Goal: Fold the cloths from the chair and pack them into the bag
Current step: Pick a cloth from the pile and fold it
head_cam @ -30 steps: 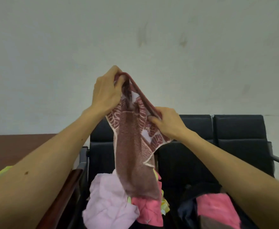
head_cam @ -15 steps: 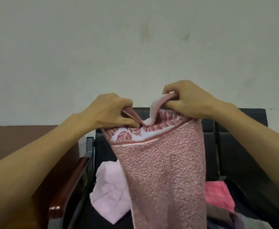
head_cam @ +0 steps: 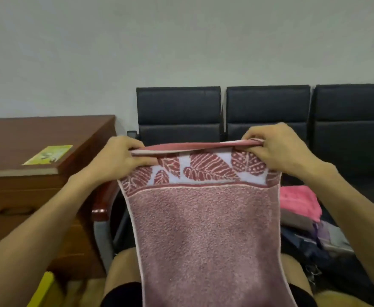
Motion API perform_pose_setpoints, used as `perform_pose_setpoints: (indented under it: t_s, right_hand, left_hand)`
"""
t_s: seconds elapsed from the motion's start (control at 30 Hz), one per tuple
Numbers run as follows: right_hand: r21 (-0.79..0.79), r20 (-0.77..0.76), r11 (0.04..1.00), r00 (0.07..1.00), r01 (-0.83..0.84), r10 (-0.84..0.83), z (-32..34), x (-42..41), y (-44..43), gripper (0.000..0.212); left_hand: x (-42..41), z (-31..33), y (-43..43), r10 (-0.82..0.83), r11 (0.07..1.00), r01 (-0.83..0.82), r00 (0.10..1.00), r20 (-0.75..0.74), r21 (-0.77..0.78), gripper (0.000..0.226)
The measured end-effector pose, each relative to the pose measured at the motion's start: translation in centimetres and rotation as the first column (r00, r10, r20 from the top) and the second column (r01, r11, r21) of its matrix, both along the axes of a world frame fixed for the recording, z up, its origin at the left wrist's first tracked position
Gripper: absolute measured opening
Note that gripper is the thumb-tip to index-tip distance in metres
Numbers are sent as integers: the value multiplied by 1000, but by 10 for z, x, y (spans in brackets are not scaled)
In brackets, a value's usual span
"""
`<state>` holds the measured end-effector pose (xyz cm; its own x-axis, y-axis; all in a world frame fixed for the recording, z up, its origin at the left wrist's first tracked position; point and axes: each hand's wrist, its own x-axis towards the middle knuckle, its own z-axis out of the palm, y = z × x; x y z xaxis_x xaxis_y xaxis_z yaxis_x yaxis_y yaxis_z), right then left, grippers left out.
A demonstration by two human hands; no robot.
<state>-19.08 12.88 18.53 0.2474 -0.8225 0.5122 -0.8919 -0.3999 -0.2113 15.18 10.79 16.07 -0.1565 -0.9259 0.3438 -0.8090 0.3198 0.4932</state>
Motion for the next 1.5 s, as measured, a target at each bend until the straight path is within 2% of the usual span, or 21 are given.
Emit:
perform_pose_setpoints:
  t_s: [0.1,0.17,0.2,0.27,0.33,0.4,0.5,0.67,0.77,0.87,0.93,0.97,1.0,1.1,1.17,1.2,1.3,1.33,1.4,1.43,1.5]
  right_hand:
    - [-208,110,978,994,15,8,23,5,-11,14]
    - [-261,200,965,979,9,45,36,5,-13,15]
    - [-234,232,972,970,-13,69,37,3,-13,13]
    - [-50,318,992,940,-115,125,26,-4,-16,10]
    - [232,386,949,916,-215,114,-6,-13,-23,13]
    - [425,352,878,934,-221,64,-51,-25,-32,12]
    - [505,453,829,891,-238,-21,-108,-30,-35,7]
    - [495,559,849,815,-183,-151,-164,-26,-21,8]
    - [501,654,850,714,-161,-250,-190,-26,-15,8]
    - [510,797,841,466,-181,-384,-204,-18,-10,9]
    - [526,842,814,290,-246,-456,-211,-10,-8,9]
    - [528,846,811,240,-253,-476,-215,-7,-7,9]
    - [535,843,809,209,-244,-495,-218,-6,-8,10]
    - [562,826,794,209,-231,-523,-223,0,-3,26]
    - [588,808,770,200,-248,-553,-226,3,1,15]
    - [609,793,752,218,-254,-569,-228,4,5,14]
    - [659,747,692,372,-296,-552,-237,8,14,44]
    - [652,755,688,353,-317,-552,-235,13,16,44]
    - [628,778,698,293,-344,-556,-228,24,19,17]
    - [632,775,694,296,-343,-559,-222,31,21,11]
    - [617,787,685,269,-387,-556,-220,46,25,21]
  left_hand:
    - [4,19,-12,41,969,-82,984,-174,-233,11]
    - [3,29,-16,-6,951,-83,958,-285,-299,12]
    - [4,32,-16,-28,962,-59,950,-312,-265,14]
    - [6,28,-13,-84,996,82,930,-358,-21,14]
    - [8,10,-8,-138,922,267,903,-407,281,18]
    - [7,-18,-6,-166,839,357,887,-432,411,17]
    - [1,-64,-9,-73,839,321,866,-494,439,11]
    - [1,-121,-12,43,886,248,797,-603,391,5]
    - [0,-156,-7,212,897,138,699,-683,421,19]
    - [-4,-189,-2,384,850,127,514,-767,511,47]
    - [-15,-204,1,462,835,106,399,-792,540,40]
    - [-24,-207,3,487,833,97,340,-804,545,32]
    - [-33,-211,5,512,829,83,287,-809,554,25]
    - [-50,-216,10,584,801,39,171,-793,598,13]
    - [-55,-221,11,627,775,22,101,-773,631,12]
    - [-57,-223,11,640,766,14,85,-764,643,12]
    - [-65,-228,15,646,755,36,127,-752,655,16]
    - [-69,-229,17,647,749,59,152,-747,660,20]
    - [-79,-225,21,636,745,91,201,-745,661,24]
    - [-84,-222,23,623,752,88,228,-748,653,24]
    - [-93,-218,26,581,780,72,287,-762,622,21]
